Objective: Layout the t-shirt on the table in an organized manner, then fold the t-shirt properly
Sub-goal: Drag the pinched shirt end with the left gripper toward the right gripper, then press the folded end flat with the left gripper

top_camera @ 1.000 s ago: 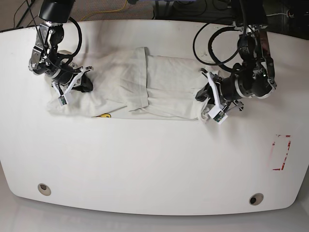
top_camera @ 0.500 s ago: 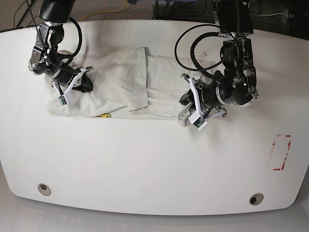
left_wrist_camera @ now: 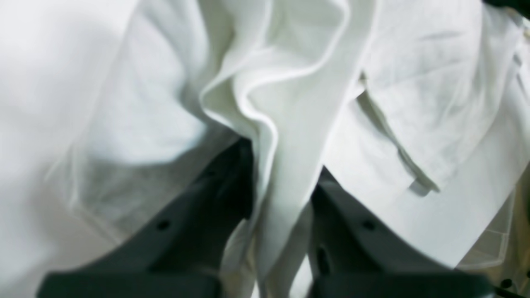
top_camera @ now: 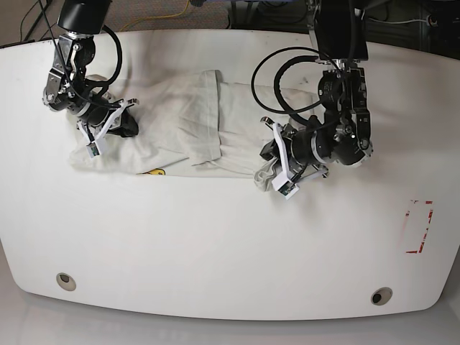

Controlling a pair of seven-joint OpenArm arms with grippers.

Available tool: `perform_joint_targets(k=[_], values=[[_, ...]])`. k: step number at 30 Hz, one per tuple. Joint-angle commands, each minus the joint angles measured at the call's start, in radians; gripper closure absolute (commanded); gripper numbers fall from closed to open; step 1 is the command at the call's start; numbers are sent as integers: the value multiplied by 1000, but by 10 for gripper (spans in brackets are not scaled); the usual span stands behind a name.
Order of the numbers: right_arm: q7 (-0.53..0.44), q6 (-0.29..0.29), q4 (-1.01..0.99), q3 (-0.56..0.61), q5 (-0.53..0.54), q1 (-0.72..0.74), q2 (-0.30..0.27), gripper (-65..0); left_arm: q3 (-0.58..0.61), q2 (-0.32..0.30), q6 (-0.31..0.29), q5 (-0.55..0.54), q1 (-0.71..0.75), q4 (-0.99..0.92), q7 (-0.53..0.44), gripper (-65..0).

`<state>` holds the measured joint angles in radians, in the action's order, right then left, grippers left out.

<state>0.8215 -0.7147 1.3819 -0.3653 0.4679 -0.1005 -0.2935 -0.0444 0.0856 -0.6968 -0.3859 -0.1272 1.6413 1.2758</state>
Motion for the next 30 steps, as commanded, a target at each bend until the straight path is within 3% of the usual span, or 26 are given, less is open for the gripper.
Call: perform_joint_targets(k=[1,5,14,20,25,30], values=[[129,17,-14,7,-107,-20,-3,-51,24,4,-1,-23,-21,14,-20,-24],[129,17,-14,7,-107,-20,-3,-51,50,15,-1,-22,-21,14,-20,-47],[129,17,-14,9,-107,-18,-3,-51,57,36,-1,-23,-21,14,-15,-253],[129,17,-14,10,-107,-18,-3,-51,61,71,-1,-26,-22,14,-14,-260],[129,17,-14,12,-107,-18,-3,-51,148,71,-1,-31,-44,15,-11,-260],[132,17,-14,13,-107,-18,-3,-51,199,71,-1,-111,-58,20,25,-260]])
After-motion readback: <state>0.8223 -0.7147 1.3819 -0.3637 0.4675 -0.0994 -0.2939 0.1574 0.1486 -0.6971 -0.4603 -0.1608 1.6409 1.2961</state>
